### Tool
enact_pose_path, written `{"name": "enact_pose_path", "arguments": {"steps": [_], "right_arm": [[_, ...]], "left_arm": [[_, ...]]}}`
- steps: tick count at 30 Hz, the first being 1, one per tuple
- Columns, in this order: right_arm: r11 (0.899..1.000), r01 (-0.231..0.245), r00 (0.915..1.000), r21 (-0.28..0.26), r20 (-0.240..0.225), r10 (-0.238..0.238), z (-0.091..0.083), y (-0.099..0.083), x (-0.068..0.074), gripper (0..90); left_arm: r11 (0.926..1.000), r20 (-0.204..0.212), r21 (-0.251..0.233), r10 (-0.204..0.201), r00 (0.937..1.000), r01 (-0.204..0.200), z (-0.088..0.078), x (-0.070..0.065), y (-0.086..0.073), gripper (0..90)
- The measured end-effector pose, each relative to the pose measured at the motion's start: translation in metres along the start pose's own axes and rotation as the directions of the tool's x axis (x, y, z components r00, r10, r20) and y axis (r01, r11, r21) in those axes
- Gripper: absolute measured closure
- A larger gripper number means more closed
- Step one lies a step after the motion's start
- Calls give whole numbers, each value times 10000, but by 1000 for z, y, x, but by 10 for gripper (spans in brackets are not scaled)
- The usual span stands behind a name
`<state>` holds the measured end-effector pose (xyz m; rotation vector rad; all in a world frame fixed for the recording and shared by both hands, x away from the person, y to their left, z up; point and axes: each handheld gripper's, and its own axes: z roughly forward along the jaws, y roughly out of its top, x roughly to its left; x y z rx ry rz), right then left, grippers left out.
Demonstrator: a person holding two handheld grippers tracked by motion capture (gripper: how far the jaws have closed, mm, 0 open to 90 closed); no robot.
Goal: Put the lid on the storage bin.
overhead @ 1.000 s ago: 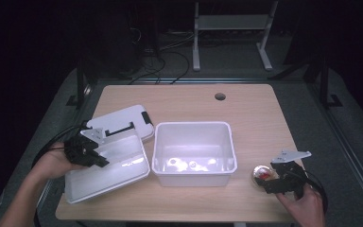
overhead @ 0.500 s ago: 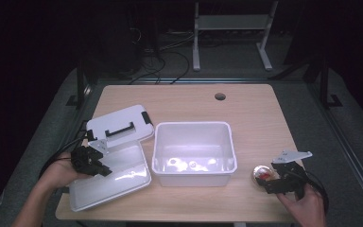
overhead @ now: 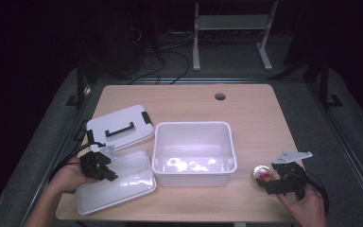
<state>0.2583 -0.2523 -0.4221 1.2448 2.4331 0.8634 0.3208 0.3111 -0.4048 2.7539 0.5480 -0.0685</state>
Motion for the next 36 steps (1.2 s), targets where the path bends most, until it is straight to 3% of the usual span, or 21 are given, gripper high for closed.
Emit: {"name": "enact_pose_path", "arguments": {"steps": [21,36], "right_arm": [[9997,-7,10000,255,-87,9,3,-2,0,147],[9986,-14,9998,523,-203,24,2,-5,-4,148]], "left_arm": [[10000,93,22,-30,10000,30,17,2,-2,880],[9951,-253,-985,-132,9996,106,-7,-9,-7,657]]}}
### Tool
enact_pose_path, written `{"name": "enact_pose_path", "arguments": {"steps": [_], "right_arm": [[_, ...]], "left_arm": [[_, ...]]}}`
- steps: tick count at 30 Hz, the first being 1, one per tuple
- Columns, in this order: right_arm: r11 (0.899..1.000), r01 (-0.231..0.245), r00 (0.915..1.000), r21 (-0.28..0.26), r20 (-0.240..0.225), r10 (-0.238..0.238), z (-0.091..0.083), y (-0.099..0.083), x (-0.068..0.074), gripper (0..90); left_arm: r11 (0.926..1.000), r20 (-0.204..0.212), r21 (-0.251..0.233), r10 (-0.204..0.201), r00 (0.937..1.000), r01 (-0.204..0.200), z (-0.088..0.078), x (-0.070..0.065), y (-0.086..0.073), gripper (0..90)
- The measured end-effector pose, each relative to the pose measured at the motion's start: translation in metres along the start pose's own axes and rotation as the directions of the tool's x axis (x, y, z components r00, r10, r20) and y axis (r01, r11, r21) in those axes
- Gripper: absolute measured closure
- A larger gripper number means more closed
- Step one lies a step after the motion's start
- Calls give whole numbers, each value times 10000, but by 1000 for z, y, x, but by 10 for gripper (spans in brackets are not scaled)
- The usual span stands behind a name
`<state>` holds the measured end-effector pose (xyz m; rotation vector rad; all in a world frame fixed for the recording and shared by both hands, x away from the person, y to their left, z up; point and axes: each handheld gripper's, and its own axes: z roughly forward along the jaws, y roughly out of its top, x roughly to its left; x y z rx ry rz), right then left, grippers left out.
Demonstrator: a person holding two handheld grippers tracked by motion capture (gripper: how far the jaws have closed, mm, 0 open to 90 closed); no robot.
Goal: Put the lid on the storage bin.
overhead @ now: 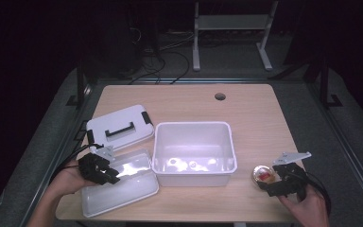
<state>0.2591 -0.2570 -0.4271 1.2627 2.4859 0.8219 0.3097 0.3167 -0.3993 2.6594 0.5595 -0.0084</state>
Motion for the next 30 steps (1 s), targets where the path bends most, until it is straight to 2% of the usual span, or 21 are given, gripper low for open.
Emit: {"name": "enact_pose_path", "arguments": {"steps": [6,10,16,22,24,30], "right_arm": [[9998,81,9999,164,-93,-80,0,1,-3,149],[9997,137,9998,193,-154,-134,0,2,-5,147],[9989,204,9997,429,-154,-197,1,3,-8,145],[9982,321,9994,504,-122,-316,0,5,-10,145],[9978,355,9993,555,-126,-349,0,5,-10,145],[9963,450,9989,727,-184,-438,1,8,-12,145]], "left_arm": [[9982,-292,-599,-116,9995,98,-5,-5,-4,590],[9965,-554,-810,-252,9981,207,-8,-7,-7,545],[9901,-652,-1337,-508,9966,417,-11,-11,-10,468],[9872,-858,-1487,-719,9937,586,-9,-14,-14,406],[9843,-919,-1550,-994,9908,844,-8,-14,-16,367],[9767,-1091,-1937,-1150,9874,923,-9,-17,-22,303]]}}
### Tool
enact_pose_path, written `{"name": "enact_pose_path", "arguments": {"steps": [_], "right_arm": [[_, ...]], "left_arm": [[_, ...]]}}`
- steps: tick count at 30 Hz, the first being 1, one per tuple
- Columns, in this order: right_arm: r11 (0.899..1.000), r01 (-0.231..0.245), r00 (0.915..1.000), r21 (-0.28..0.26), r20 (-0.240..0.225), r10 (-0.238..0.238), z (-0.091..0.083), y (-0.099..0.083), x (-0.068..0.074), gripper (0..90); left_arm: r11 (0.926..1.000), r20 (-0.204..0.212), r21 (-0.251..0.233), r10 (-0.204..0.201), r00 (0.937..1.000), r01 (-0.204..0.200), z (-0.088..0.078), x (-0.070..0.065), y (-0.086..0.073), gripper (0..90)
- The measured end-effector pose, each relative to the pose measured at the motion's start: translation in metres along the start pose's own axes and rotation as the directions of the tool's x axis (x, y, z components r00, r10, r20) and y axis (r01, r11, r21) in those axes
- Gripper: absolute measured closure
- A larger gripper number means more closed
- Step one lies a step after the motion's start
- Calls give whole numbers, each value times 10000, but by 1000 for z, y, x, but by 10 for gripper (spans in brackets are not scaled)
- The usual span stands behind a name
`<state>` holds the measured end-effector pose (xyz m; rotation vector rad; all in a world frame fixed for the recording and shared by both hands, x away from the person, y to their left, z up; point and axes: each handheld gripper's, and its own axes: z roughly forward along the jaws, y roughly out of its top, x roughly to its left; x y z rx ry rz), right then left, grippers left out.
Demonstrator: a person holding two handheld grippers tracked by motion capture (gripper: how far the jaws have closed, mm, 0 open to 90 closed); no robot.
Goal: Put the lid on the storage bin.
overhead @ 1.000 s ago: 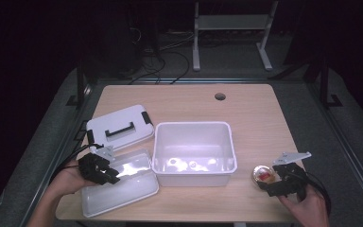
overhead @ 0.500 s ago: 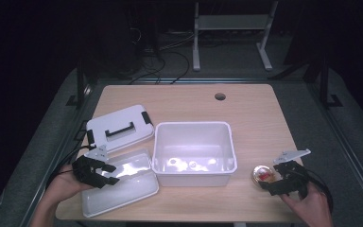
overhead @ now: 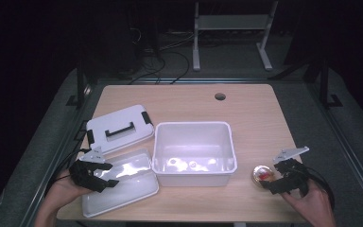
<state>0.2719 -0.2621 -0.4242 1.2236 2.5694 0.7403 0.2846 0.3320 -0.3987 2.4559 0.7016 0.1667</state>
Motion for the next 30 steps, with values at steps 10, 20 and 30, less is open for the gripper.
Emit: {"name": "enact_pose_path", "arguments": {"steps": [10,20,30], "right_arm": [[9949,547,9985,847,21,-551,4,11,-3,145],[9803,1189,9929,1575,-215,-1169,13,23,-1,145],[9618,1487,9888,2300,-243,-1470,25,27,-1,145]], "left_arm": [[9996,-413,-223,-197,9990,188,-4,-1,-6,219],[9990,-441,-330,-330,9985,316,-4,-3,-9,196],[9988,-530,-386,-333,9980,313,-5,-3,-10,186]]}}
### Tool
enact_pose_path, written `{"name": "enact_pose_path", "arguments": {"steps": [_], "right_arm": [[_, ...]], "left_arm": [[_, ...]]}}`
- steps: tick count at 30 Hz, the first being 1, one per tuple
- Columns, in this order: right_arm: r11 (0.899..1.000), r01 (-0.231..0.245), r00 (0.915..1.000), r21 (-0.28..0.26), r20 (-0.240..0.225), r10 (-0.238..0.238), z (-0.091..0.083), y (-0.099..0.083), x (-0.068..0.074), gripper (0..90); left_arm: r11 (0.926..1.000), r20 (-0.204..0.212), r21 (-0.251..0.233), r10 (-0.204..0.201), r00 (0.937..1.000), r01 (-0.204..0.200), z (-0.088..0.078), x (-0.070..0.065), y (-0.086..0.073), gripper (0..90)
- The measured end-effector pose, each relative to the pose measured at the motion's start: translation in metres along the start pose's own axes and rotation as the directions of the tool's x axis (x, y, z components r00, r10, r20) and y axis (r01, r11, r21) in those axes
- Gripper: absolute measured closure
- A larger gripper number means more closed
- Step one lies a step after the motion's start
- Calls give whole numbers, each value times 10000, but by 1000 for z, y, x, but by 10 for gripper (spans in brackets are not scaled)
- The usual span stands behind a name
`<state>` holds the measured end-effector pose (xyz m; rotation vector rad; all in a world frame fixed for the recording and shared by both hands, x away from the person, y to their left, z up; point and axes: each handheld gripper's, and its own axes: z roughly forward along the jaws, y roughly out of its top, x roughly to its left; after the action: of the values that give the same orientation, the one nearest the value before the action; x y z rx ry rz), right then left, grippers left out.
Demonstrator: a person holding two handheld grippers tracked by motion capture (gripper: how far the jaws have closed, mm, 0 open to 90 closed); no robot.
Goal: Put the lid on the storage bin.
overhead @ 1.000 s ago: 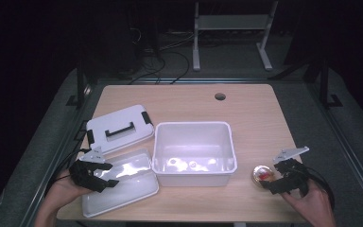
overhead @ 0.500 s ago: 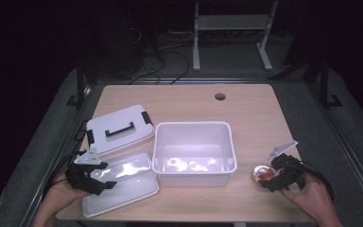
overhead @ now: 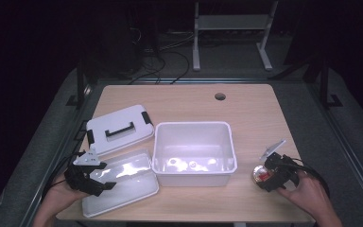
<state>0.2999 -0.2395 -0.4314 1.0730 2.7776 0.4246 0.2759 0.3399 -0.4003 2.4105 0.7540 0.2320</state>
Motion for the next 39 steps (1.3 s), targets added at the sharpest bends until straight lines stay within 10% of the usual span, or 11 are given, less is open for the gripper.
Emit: {"name": "enact_pose_path", "arguments": {"steps": [39], "right_arm": [[9948,682,9963,755,-573,-640,13,8,-3,199]], "left_arm": [[9999,-13,-143,-30,10000,30,-5,1,-3,183]]}}
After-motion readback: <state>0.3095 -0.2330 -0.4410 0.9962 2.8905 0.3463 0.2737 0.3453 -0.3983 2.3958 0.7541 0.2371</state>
